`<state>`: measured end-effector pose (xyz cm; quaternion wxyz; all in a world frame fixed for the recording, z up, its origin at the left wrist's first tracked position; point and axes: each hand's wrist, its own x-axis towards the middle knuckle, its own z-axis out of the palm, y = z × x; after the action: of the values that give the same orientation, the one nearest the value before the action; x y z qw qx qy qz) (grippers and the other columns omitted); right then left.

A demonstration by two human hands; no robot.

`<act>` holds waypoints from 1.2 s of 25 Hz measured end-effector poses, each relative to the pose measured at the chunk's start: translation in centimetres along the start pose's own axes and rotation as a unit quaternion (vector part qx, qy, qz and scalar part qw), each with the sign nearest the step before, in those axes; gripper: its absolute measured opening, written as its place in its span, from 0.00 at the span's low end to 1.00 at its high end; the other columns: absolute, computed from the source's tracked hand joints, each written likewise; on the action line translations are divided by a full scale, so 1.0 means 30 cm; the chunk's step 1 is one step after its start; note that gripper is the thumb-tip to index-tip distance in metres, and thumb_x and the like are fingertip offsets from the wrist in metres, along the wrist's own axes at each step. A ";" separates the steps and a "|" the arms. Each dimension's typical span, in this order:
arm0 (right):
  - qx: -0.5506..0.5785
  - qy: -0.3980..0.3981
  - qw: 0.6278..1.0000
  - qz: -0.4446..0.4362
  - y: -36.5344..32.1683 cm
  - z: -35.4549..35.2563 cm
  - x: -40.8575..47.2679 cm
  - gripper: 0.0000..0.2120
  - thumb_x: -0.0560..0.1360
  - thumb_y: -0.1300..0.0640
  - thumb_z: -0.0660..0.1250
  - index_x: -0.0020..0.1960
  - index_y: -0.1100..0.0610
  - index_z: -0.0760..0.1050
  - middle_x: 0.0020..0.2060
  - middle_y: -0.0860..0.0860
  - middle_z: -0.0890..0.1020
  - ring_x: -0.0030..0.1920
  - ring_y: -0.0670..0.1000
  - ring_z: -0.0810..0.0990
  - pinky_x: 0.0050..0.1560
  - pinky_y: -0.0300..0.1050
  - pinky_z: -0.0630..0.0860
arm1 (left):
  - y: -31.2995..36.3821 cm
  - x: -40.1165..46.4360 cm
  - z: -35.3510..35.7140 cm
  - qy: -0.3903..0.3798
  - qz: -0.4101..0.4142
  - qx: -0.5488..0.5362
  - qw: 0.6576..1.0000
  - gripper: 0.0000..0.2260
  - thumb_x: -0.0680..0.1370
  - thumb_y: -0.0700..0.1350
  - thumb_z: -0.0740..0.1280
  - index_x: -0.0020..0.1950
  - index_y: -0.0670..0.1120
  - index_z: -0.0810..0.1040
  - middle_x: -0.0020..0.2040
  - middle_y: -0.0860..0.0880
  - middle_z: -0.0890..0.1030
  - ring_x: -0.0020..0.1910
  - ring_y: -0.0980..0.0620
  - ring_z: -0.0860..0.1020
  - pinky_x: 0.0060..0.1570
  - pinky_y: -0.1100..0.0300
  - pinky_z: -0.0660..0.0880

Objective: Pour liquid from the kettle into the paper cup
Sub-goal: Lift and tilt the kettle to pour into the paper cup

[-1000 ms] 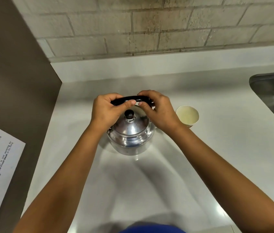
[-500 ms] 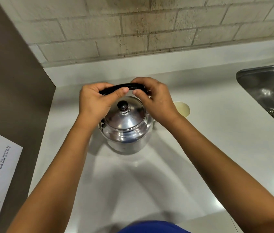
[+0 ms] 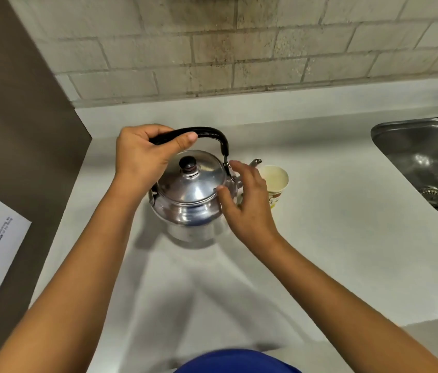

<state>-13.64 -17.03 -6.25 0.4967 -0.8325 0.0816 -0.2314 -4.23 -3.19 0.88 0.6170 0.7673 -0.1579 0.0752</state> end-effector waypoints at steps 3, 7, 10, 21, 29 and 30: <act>-0.005 -0.058 0.998 0.038 0.067 0.007 -0.082 0.27 0.72 0.52 0.65 0.69 0.54 0.62 0.68 0.56 0.66 0.68 0.55 0.63 0.65 0.43 0.62 | -0.003 -0.020 0.034 -0.002 -0.008 0.025 1.000 0.11 0.58 0.59 0.74 0.31 0.55 0.80 0.24 0.63 0.79 0.26 0.64 0.74 0.31 0.68 0.71; 0.039 -0.111 0.990 0.076 0.112 0.008 -0.113 0.35 0.72 0.49 0.67 0.73 0.50 0.52 0.74 0.53 0.56 0.73 0.51 0.55 0.72 0.49 0.60 | 0.006 -0.035 0.069 -0.006 -0.002 0.040 0.999 0.10 0.58 0.59 0.74 0.32 0.55 0.80 0.24 0.63 0.78 0.25 0.65 0.74 0.29 0.72 0.69; 0.093 -0.125 0.985 0.078 0.110 0.006 -0.105 0.40 0.70 0.48 0.70 0.73 0.48 0.49 0.74 0.50 0.55 0.72 0.46 0.57 0.70 0.56 0.67 | 0.032 -0.026 0.094 -0.011 0.012 0.064 0.998 0.09 0.60 0.58 0.75 0.30 0.56 0.79 0.22 0.64 0.77 0.23 0.66 0.73 0.27 0.74 0.67; 0.200 -0.118 0.966 0.118 0.125 0.009 -0.064 0.42 0.67 0.54 0.74 0.73 0.49 0.51 0.71 0.50 0.61 0.69 0.48 0.65 0.66 0.55 0.71 | 0.115 0.025 0.167 -0.038 0.008 0.192 0.981 0.14 0.59 0.61 0.74 0.35 0.54 0.82 0.28 0.56 0.79 0.25 0.65 0.75 0.28 0.70 0.72; 0.265 -0.101 0.949 0.139 0.124 0.018 -0.055 0.41 0.68 0.59 0.73 0.72 0.50 0.53 0.70 0.53 0.63 0.68 0.52 0.67 0.65 0.59 0.72 | 0.156 0.048 0.214 -0.076 -0.001 0.255 0.964 0.15 0.60 0.61 0.74 0.38 0.52 0.82 0.31 0.53 0.81 0.33 0.53 0.78 0.37 0.57 0.75; 0.275 -0.099 0.946 0.141 0.123 0.019 -0.054 0.41 0.68 0.60 0.73 0.72 0.50 0.53 0.70 0.53 0.63 0.67 0.53 0.68 0.64 0.60 0.72 | 0.160 0.049 0.218 -0.078 -0.001 0.262 0.962 0.16 0.60 0.62 0.74 0.38 0.52 0.82 0.32 0.52 0.81 0.34 0.52 0.79 0.38 0.56 0.76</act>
<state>-14.46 -17.82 -10.16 0.7393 -0.6625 0.0815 -0.0891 -4.98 -10.65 4.28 0.3801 0.9058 -0.1796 0.0534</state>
